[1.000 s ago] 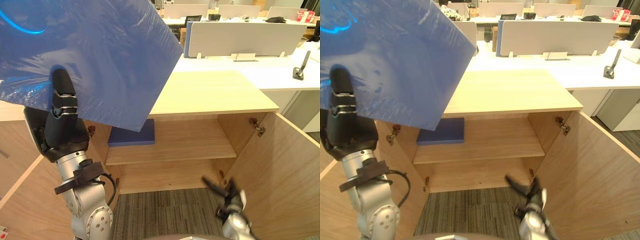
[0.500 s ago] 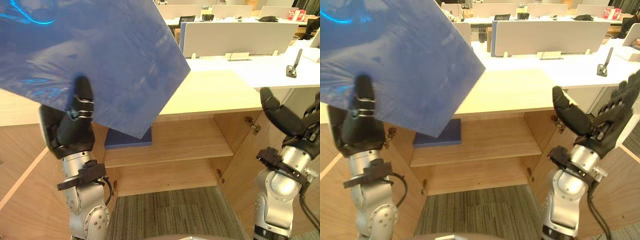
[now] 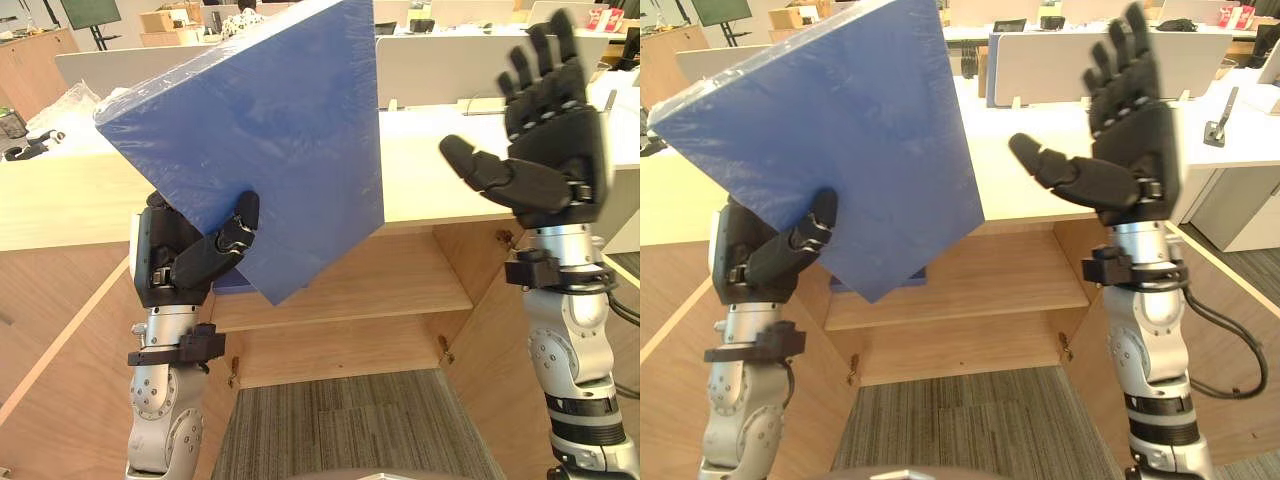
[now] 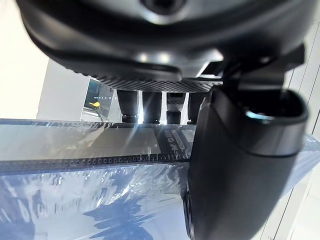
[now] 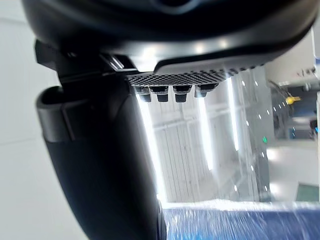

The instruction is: Walk over to the cabinet, pick up the folder, carry it to the office cabinet, place the folder inside the office cabinet, then close the office cabinet door

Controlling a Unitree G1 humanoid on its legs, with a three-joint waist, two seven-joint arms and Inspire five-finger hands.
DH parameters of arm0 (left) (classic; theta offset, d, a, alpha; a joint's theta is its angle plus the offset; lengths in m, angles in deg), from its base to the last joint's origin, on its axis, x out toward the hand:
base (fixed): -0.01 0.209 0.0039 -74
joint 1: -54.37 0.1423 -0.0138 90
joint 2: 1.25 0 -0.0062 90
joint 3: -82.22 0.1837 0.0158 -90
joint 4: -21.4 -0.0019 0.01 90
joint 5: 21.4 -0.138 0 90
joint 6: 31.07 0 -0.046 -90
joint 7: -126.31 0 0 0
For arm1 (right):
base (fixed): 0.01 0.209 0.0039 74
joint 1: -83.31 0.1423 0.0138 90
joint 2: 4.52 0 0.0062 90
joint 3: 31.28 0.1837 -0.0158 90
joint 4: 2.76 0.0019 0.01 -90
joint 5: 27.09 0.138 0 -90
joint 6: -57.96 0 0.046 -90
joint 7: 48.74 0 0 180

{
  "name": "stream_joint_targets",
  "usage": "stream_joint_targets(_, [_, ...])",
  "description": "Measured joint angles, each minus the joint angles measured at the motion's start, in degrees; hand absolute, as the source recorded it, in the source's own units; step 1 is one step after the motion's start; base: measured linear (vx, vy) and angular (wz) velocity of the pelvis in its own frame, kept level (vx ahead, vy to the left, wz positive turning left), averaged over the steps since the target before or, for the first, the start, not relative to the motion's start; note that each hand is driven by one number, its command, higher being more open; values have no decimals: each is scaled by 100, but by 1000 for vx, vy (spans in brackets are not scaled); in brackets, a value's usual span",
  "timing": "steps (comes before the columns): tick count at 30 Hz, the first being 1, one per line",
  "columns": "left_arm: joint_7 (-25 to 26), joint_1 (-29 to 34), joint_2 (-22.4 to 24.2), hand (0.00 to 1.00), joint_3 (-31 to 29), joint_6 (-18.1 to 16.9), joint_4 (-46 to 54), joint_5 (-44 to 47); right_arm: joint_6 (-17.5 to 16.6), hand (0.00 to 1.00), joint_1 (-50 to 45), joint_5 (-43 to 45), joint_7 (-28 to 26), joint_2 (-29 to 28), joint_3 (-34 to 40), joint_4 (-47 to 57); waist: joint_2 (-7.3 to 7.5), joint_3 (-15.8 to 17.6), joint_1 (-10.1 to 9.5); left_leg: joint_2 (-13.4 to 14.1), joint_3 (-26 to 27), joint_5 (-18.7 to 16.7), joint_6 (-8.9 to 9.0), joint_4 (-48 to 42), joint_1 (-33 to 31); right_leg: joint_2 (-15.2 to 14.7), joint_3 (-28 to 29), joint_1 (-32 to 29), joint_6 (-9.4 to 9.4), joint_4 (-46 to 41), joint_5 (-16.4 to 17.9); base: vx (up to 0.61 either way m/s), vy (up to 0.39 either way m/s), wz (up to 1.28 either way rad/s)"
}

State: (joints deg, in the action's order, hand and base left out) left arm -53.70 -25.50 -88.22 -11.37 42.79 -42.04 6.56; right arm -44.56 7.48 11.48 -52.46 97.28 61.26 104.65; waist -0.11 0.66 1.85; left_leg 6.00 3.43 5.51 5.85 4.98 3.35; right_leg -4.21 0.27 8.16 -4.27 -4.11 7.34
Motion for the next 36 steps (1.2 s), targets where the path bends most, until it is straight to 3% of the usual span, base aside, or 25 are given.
stream_joint_targets(9, [-368, -50, -526, 0, 341, -8, 1, 401, 489, 100, 781, 1340, -810, 1158, -1576, -735, 2, -1, -42, 0, -3, 2, -4, 0, -21, -1, -2, -27, -3, -15, -3, 0, 0, 0])
stream_joint_targets(14, [-685, -101, -1045, 0, 404, -17, 8, 1018, 570, 100, 1155, 1809, -914, 1743, -2153, -1155, 0, -2, -84, 0, 6, 6, -8, 0, -27, -2, 3, -39, -7, -16, -7, 0, 0, 0])
stream_joint_targets(20, [-714, -286, -1641, 0, 495, -86, 0, 1504, 552, 100, 1726, 2028, -1177, 2302, -2735, -1379, -6, -7, -140, 0, 20, 15, -16, 0, -52, -4, 8, -75, -14, -16, -22, 0, 0, 0])
stream_joint_targets(21, [-724, -315, -1781, 0, 500, -89, -16, 1613, 541, 0, 1812, 2038, -1217, 2418, -2867, -1395, -7, -7, -151, 0, 21, 21, -21, 1, -63, -4, 9, -87, -14, -16, -25, 0, 0, 0])
stream_joint_targets(22, [-731, -353, -1897, 0, 517, -99, -51, 1679, 542, 0, 1865, 2045, -1257, 2490, -2952, -1420, -7, -8, -158, 0, 21, 26, -22, 1, -67, -4, 8, -93, -15, -17, -31, 0, 0, 0])
stream_joint_targets(23, [-801, -522, -2218, 100, 601, -120, -222, 1901, 538, 0, 1972, 2059, -1362, 2678, -3173, -1502, -8, -9, -190, 1, 21, 33, -28, 0, -69, -3, 9, -95, -26, -16, -46, 0, 0, 0])
stream_joint_targets(26, [-969, -656, -2643, 100, 734, -156, -481, 2292, 538, 0, 2038, 2135, -1435, 2893, -3452, -1535, -6, -10, -211, -1, 37, 40, -38, 1, -69, -6, 11, -107, -36, -16, -86, 0, 0, -1])
stream_joint_targets(31, [-1333, -641, -2824, 100, 1008, -293, -945, 2717, 534, 0, 2040, 2095, -1758, 3229, -3657, -1515, 19, -27, -219, -11, 56, 52, -49, 1, -69, -17, 16, -116, -27, -17, -96, 0, 0, -1])
stream_joint_targets(34, [-1812, -566, -3048, 100, 1582, -190, -1256, 2781, 491, 0, 1955, 1279, -1585, 3240, -3461, -1209, 31, -35, -198, -10, 64, 59, -52, 3, -77, -17, 23, -129, -21, -16, -99, 0, 0, 0])
stream_joint_targets(36, [-2249, -404, -2982, 100, 1724, 69, -1547, 2804, 484, 0, 1626, 329, -1536, 3025, -2768, -851, 35, -37, -183, -11, 72, 60, -54, 4, -103, -18, 32, -159, -19, -17, -101, -14, 1, -2])
